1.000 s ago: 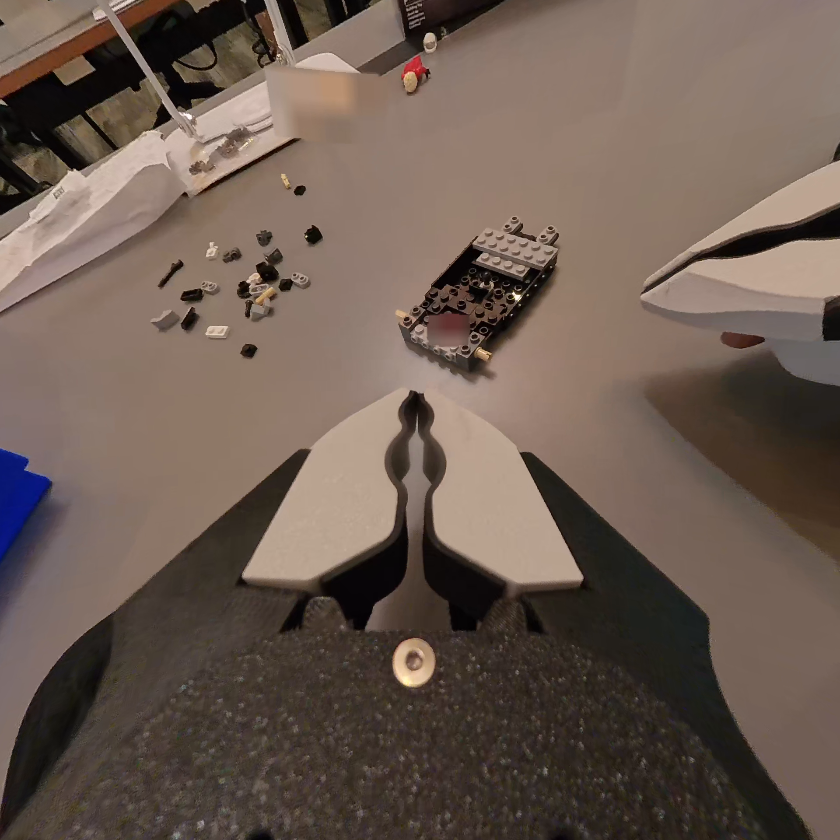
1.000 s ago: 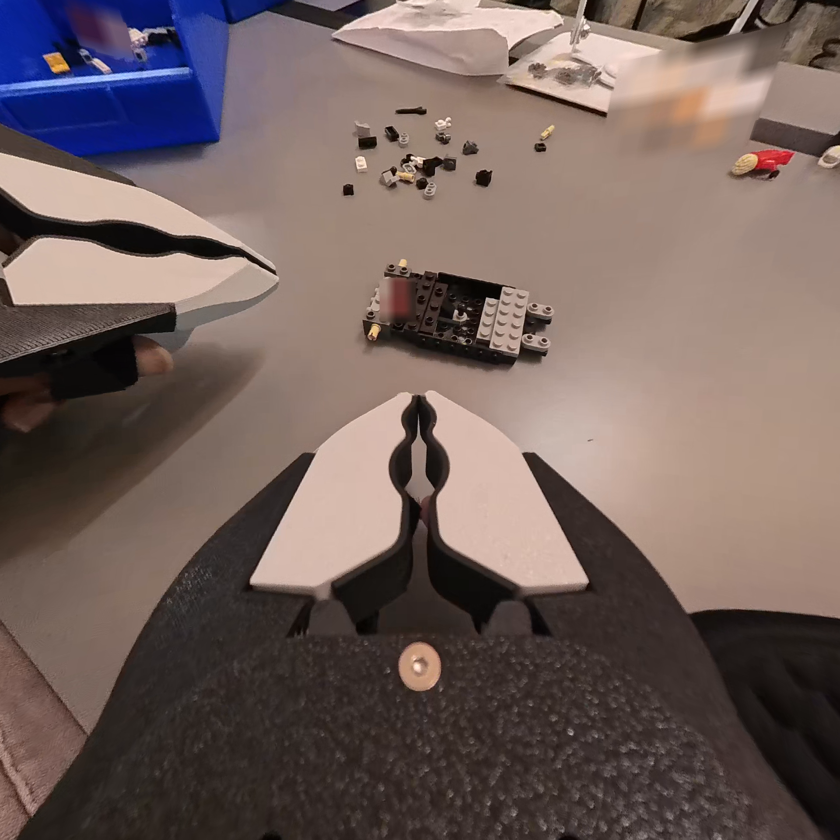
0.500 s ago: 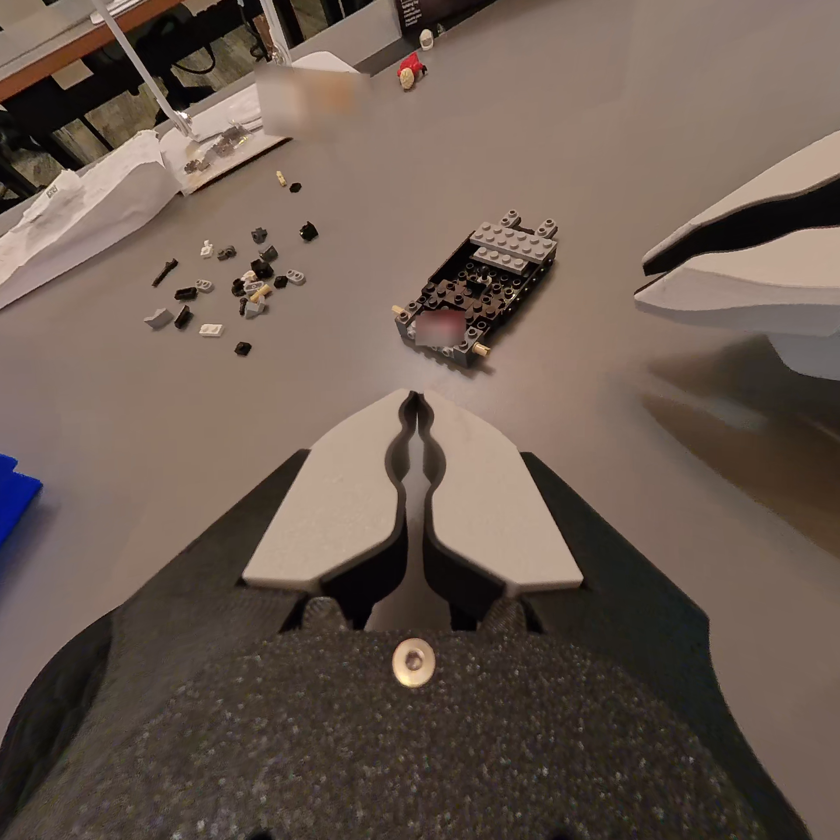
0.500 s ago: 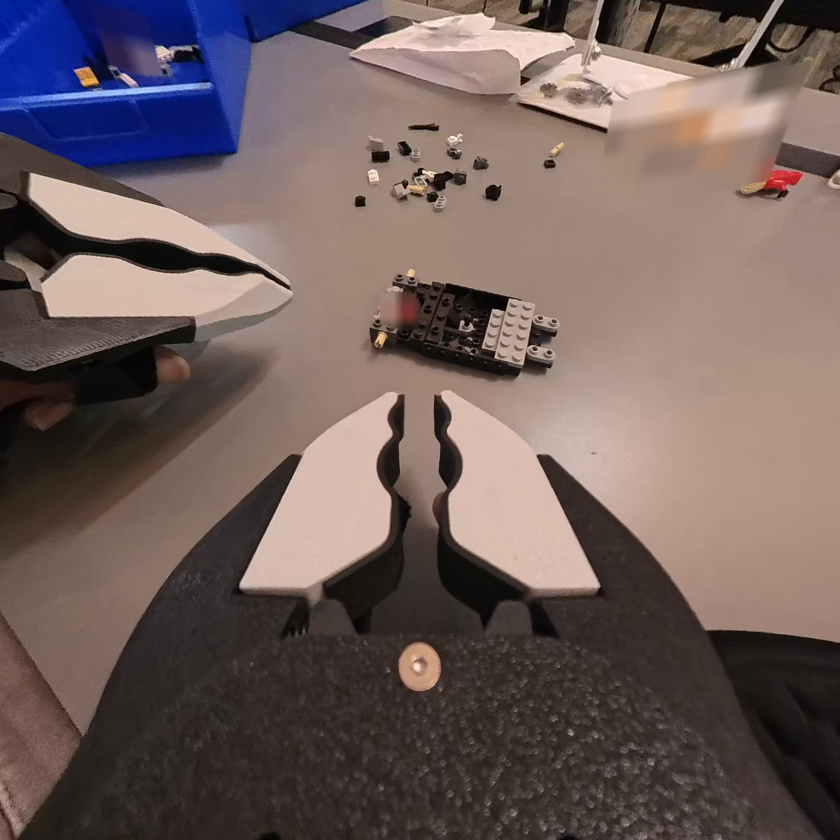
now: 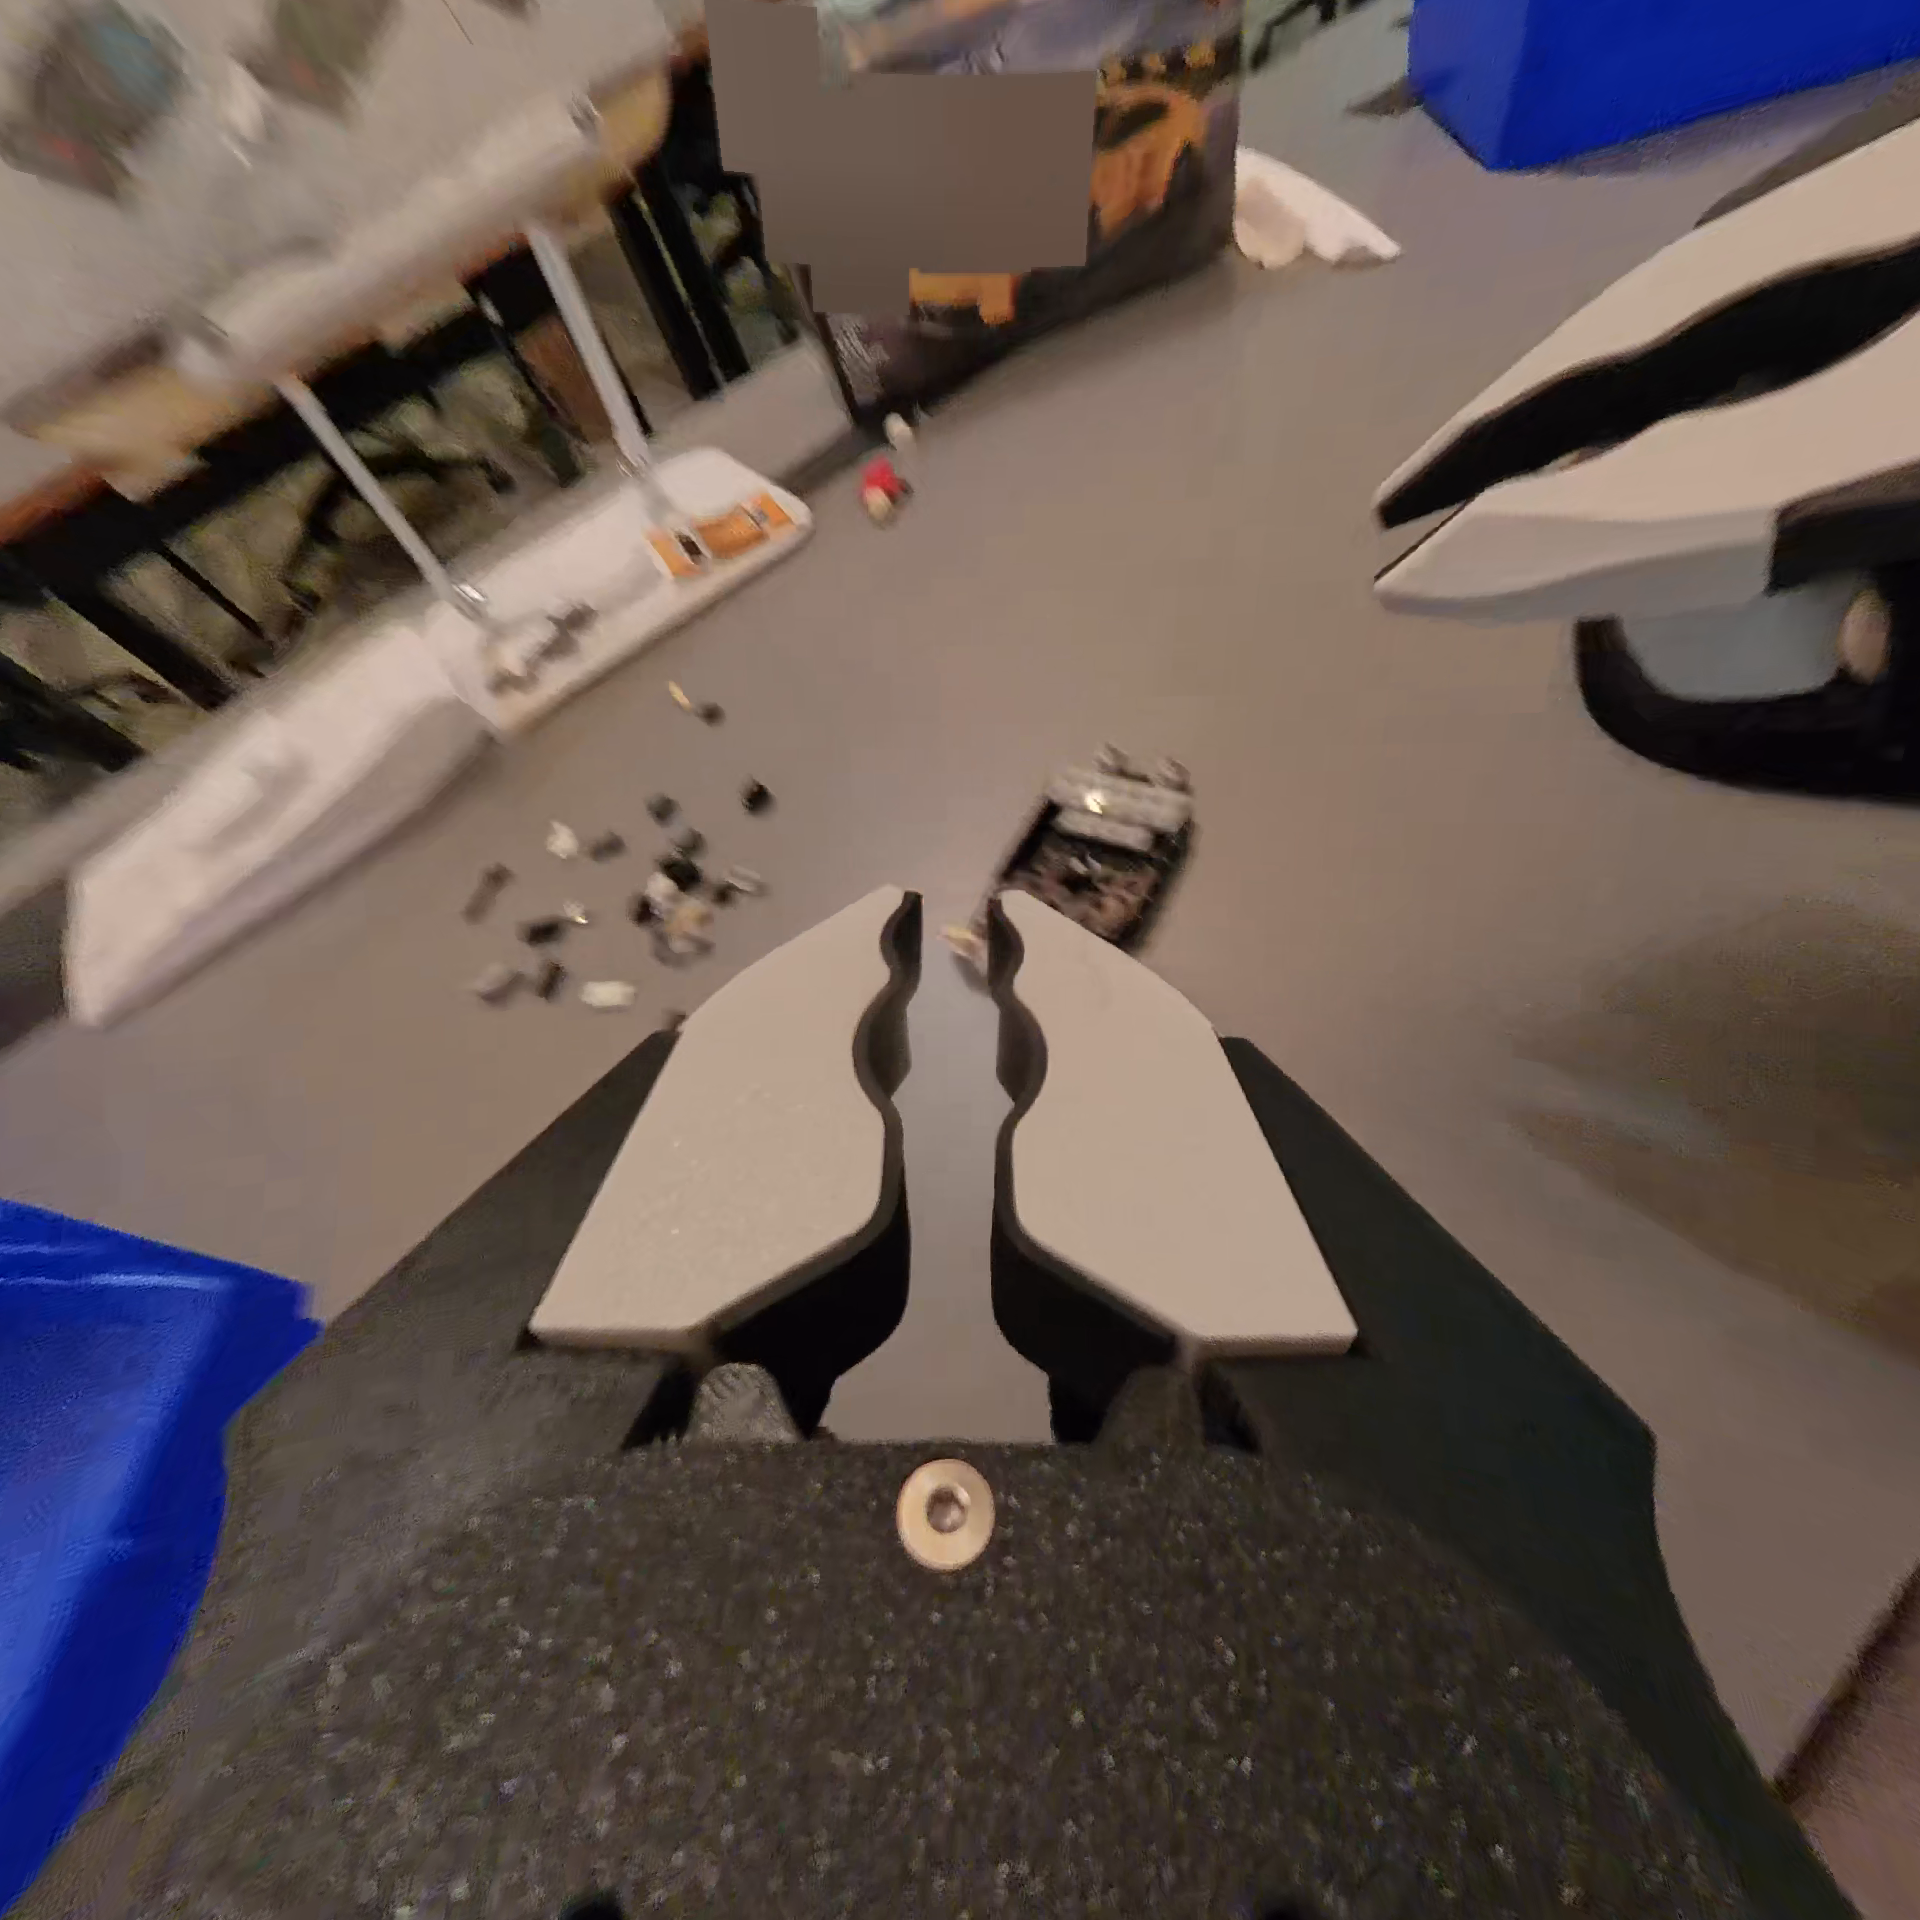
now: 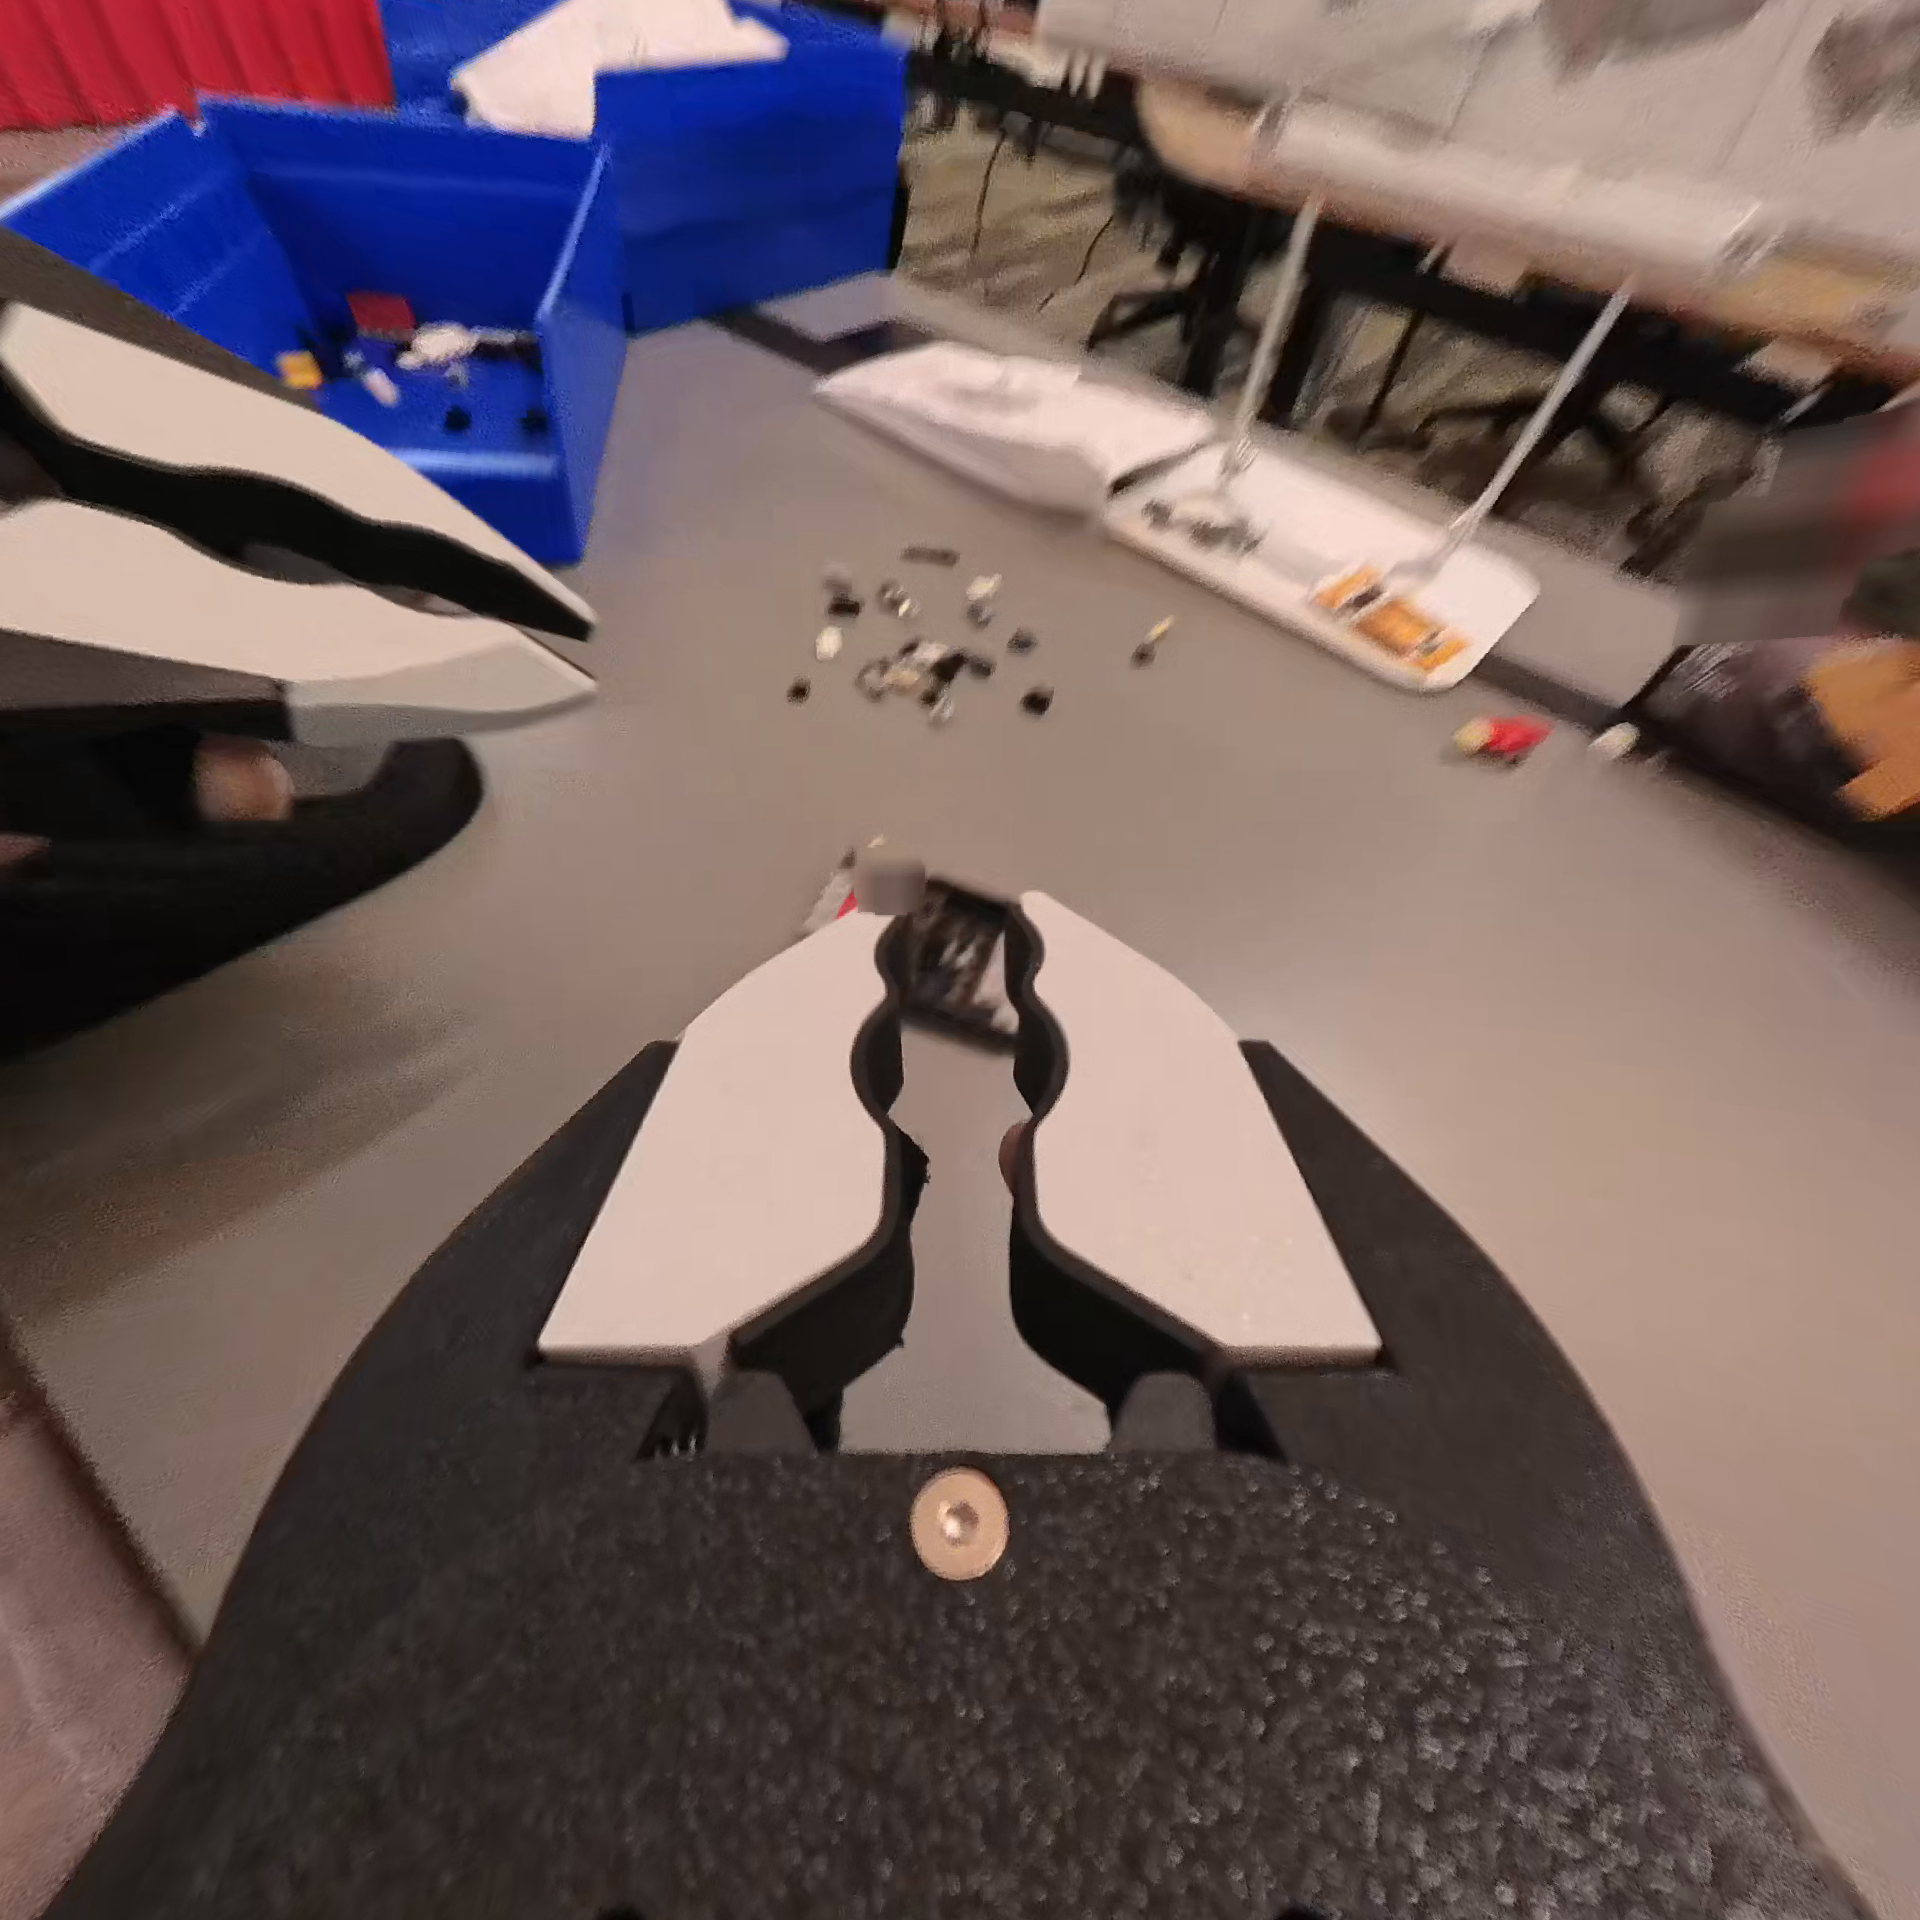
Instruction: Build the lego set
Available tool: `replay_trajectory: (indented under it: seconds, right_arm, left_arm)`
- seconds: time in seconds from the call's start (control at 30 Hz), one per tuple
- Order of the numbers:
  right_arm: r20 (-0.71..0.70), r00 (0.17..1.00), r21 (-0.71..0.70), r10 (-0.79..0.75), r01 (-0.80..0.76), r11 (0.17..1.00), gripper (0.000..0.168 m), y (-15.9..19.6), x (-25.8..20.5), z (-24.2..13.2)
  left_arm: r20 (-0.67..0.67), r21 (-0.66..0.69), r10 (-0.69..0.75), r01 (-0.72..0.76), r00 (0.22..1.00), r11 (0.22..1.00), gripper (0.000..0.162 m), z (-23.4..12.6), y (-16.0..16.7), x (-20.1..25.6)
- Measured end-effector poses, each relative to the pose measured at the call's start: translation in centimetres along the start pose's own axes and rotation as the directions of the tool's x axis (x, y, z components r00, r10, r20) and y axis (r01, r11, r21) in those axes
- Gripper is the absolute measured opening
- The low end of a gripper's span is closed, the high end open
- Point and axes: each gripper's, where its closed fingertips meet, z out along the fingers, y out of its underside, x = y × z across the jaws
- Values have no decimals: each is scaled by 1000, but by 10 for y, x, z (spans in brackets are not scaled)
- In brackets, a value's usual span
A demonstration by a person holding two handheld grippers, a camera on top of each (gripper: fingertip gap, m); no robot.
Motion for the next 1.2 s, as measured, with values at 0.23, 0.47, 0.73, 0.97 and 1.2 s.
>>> replay_trajectory:
  seconds: [0.23, 0.47, 0.73, 0.97, 1.2]
  right_arm:
    - [-200, 979, 178, -26, 63, 982, 10, -98, 89, 10]
    - [-371, 927, 237, 53, 40, 971, 4, -166, 199, 82]
    - [-383, 920, 288, 85, 31, 957, 1, -176, 275, 187]
    - [-416, 905, 276, 91, 30, 961, 0, -173, 308, 241]
    - [-412, 904, 293, 114, 13, 956, 0, -181, 317, 257]
  left_arm:
    - [132, 170, -8, -14, 991, 985, 0, -5, -81, -74]
    - [185, 252, -113, 64, 976, 966, 0, 30, -106, -117]
    - [185, 158, -196, 168, 963, 973, 0, 89, -45, -138]
    - [217, 136, -184, 157, 959, 978, 0, 106, -16, -149]
    - [220, 107, -159, 138, 962, 985, 0, 112, -5, -146]
